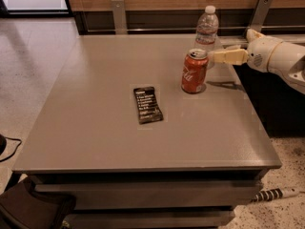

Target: Knock water bottle over

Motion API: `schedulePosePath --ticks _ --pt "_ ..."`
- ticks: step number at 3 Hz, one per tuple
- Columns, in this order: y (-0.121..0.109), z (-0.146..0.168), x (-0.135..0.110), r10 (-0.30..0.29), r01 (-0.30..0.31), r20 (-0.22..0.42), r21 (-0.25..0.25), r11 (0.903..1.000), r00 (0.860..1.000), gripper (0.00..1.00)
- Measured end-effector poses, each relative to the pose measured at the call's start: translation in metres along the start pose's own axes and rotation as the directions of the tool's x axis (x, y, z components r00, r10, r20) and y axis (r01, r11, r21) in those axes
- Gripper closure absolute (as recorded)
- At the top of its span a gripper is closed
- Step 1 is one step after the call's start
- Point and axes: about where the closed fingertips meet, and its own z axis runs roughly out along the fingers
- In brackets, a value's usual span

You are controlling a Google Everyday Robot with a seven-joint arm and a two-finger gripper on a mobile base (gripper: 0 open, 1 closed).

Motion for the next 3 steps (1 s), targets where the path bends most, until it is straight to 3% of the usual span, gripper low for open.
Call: schedulePosePath --ticks 1,3 --pt "-0.003 0.009 0.007 0.022 -0.021 0.020 -0.014 0.9997 1.000 0.00" --pt "0.008 0.049 0.003 0.035 -0.027 0.067 -0.116 0.9928 0.997 0.00"
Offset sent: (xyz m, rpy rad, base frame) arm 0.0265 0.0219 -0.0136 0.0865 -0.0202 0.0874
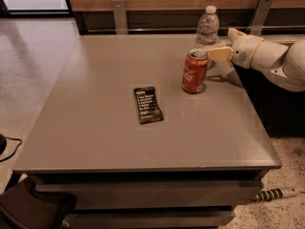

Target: Knock water bottle over

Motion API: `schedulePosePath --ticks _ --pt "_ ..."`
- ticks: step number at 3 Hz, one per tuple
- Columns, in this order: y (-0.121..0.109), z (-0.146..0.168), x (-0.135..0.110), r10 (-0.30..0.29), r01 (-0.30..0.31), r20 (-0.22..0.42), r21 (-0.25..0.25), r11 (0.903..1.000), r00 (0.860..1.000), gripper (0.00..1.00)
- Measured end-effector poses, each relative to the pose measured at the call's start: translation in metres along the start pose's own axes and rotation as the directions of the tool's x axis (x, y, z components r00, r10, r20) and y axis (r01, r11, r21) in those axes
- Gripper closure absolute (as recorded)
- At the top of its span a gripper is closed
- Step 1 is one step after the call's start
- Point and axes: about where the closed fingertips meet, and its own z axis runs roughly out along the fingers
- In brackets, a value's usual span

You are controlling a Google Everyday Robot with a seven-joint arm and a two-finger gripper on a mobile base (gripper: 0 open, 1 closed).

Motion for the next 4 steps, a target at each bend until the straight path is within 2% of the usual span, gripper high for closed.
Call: schedulePosePath --ticks 1,4 --pt "0.0046 0.0148 -0.0030 -0.003 0.003 0.010 -0.043 0.9991 1.000 0.18" --pt "0.0107 0.0234 -0.0038 -0.002 0.003 0.012 -0.060 0.9982 1.000 0.88"
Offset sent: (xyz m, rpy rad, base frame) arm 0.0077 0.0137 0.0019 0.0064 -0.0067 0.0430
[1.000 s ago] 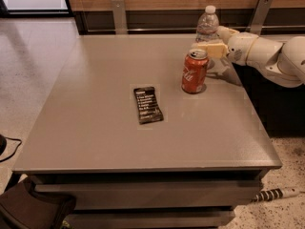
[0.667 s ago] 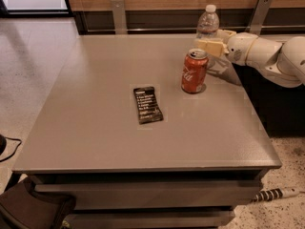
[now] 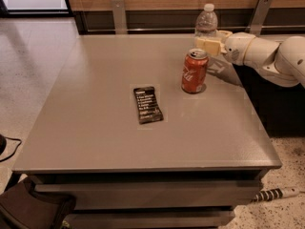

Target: Knock water bottle over

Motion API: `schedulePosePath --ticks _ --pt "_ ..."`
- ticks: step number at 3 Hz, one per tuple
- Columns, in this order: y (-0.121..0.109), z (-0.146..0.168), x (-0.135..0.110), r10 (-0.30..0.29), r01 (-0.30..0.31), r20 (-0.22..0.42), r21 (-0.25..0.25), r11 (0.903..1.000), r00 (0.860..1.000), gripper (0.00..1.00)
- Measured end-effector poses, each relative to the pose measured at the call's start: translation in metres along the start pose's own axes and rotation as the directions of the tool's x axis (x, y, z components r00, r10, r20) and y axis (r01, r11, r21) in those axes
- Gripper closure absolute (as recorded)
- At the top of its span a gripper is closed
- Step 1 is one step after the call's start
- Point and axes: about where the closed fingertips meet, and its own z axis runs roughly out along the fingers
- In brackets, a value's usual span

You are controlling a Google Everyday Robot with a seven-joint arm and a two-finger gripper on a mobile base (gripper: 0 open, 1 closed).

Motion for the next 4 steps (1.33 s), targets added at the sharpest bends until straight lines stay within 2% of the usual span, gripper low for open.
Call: schedulePosePath --ticks 1,2,3,4 --pt "0.002 0.003 0.000 0.001 -0.001 -0.003 -0.004 1.0000 1.000 1.00" --pt "0.001 0.004 -0.004 -0.001 0.001 -0.048 -0.009 1.0000 0.999 1.00" --pt "-0.002 0.001 -0.016 -0.016 0.013 -0.138 -0.021 0.9997 0.990 1.00" --pt "-0.002 -0.002 -0.030 -0.047 0.038 -0.248 -0.041 0.9984 0.968 1.00"
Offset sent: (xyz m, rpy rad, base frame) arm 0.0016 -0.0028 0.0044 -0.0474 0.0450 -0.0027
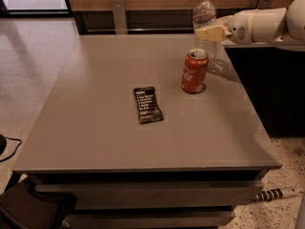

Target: Knock water bottle over

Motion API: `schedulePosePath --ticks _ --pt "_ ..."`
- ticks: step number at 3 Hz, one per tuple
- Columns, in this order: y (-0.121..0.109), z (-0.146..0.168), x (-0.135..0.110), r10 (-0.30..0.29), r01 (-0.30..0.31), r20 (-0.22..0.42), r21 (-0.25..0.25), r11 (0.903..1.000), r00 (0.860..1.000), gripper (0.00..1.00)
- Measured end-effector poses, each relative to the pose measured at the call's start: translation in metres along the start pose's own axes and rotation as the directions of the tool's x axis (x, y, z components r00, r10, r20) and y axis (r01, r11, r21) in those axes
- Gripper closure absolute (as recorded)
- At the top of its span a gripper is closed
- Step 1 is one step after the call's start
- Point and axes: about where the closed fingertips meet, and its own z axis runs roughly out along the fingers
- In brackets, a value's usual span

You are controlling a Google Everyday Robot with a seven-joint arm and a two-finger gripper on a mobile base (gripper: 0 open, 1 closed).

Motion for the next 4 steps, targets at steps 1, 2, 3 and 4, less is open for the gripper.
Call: schedulePosePath --ticks 1,2,3,4 --pt "0.001 -0.001 -0.005 -0.024 0.023 -0.101 -0.011 0.9997 0.995 1.00" --pt "0.001 -0.001 0.002 -0.047 0.046 -0.235 -0.009 0.9989 0.971 1.00" --pt "0.002 -0.002 0.010 -0.058 0.059 -0.306 -0.005 0.9982 0.950 1.00" --pt "0.003 -0.002 0.021 -0.074 0.084 -0.385 0.009 0.9965 0.920 1.00"
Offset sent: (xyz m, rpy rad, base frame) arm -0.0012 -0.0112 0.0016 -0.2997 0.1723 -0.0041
